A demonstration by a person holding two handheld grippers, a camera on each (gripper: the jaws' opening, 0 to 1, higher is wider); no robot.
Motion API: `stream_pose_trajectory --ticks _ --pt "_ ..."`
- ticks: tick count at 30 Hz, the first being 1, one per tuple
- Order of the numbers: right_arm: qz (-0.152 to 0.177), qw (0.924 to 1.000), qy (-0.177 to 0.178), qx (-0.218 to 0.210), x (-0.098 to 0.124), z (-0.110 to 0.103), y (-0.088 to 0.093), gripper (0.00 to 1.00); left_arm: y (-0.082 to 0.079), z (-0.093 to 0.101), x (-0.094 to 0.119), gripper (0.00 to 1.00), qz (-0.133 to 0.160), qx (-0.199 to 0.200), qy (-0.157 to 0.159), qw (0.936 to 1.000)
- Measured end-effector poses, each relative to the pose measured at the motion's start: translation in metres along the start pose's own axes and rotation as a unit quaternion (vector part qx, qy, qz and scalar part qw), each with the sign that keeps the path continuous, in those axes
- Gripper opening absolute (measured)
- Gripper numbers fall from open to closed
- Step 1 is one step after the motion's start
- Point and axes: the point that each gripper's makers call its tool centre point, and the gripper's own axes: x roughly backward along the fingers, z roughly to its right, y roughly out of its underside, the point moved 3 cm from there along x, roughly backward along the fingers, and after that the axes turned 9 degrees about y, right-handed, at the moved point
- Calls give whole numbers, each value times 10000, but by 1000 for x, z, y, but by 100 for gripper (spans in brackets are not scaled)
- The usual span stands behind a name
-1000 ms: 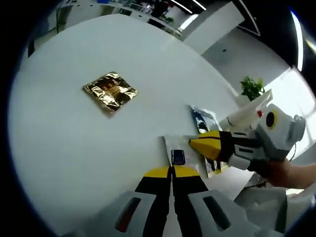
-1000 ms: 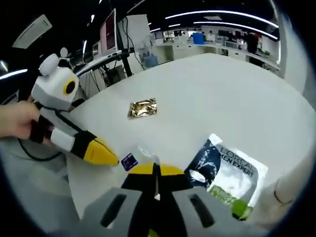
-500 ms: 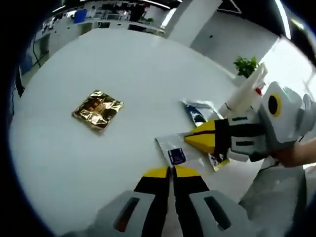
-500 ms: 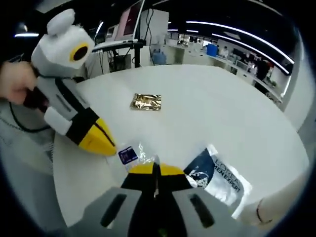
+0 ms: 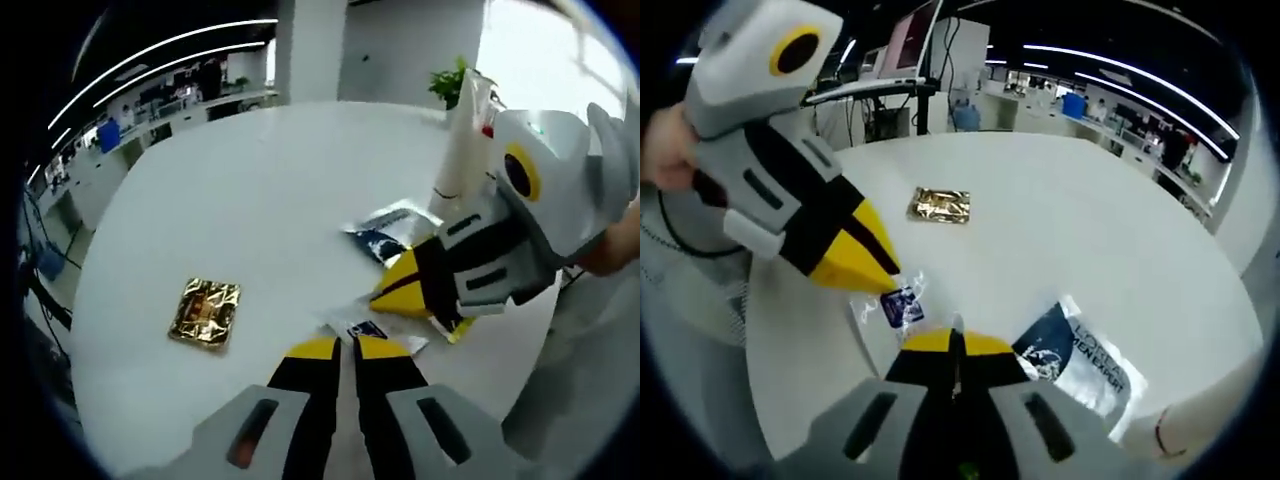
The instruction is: Arrange the skincare products in the storage area until every visible bottle or jar stands upright without overlapping.
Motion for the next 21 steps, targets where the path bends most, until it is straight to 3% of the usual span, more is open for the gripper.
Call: stream_pose_trajectory --ticks 11,21 --pt "14 10000 -43 43 0 0 0 1 1 1 -4 10 -395 -717 -189 9965" --pt "19 10000 -57 47 0 -1 1 1 -1 8 -18 17 -500 -1004 29 9937"
